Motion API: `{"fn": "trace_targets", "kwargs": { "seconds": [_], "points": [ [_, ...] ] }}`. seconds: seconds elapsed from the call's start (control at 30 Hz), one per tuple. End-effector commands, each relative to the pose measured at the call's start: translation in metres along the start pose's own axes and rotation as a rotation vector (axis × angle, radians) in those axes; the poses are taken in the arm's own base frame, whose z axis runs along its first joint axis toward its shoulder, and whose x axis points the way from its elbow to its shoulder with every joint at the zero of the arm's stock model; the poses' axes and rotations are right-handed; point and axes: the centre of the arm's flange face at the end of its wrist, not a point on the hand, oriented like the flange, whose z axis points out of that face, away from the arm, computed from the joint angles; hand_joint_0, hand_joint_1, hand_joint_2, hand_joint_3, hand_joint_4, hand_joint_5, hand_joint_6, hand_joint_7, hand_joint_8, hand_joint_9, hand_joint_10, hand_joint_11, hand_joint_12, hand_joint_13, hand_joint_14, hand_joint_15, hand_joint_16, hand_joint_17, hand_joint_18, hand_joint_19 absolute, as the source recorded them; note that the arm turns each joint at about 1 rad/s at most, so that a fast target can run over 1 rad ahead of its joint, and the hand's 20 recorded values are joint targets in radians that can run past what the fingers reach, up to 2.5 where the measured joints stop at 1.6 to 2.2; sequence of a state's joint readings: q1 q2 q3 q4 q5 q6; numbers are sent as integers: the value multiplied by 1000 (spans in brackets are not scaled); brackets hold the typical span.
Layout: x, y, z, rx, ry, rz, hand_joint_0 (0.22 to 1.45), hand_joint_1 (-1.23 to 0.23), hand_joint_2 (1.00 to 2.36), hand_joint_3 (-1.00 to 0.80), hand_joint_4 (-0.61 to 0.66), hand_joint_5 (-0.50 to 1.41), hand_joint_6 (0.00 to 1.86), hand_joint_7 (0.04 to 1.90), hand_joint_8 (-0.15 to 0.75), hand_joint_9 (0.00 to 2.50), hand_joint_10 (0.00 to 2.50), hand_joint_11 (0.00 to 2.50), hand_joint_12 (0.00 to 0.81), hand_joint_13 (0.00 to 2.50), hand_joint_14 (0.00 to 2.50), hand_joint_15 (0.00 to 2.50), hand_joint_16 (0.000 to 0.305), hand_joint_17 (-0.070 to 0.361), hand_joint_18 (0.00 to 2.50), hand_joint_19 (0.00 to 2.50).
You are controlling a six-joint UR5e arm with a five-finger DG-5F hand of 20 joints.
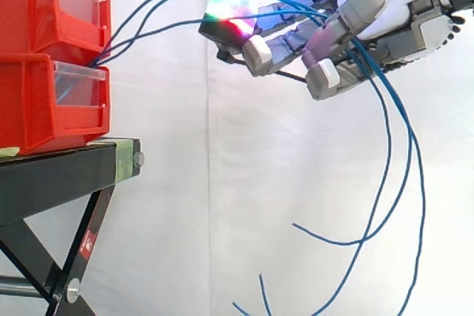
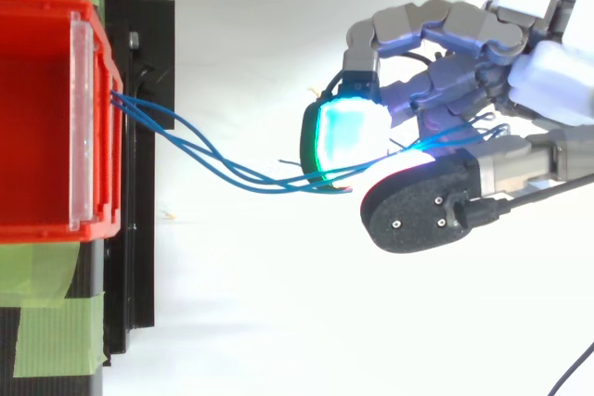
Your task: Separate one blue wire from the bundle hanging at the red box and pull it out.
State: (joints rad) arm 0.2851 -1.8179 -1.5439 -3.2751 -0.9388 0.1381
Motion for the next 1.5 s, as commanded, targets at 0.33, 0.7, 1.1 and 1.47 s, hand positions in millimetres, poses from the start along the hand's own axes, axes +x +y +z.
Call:
{"fn": "trace_targets", "kwargs": {
  "seconds": [0.33, 0.7, 1.1, 1.47],
  "points": [
    [0, 0, 0, 1, 0, 0, 500, -795, 1000, -500, 136, -203, 679, 1270, 302, 744, 14, 1450, 345, 1059, 2500, 354, 56, 126, 915, 1245],
    [-1, 0, 0, -1, -1, 1, 528, -828, 1000, -500, 136, -206, 688, 1238, 292, 745, 13, 1475, 332, 1052, 2500, 334, 53, 118, 910, 1248],
    [0, 0, 0, -1, 0, 0, 569, -712, 1000, -500, 120, -193, 710, 1221, 280, 813, 14, 1495, 317, 1088, 2500, 358, 49, 109, 944, 1255],
    [0, 0, 0, -1, 0, 0, 643, -717, 1011, -382, 110, -189, 744, 1184, 273, 869, 12, 1504, 308, 1117, 2500, 382, 46, 103, 963, 1256]
  ]
}}
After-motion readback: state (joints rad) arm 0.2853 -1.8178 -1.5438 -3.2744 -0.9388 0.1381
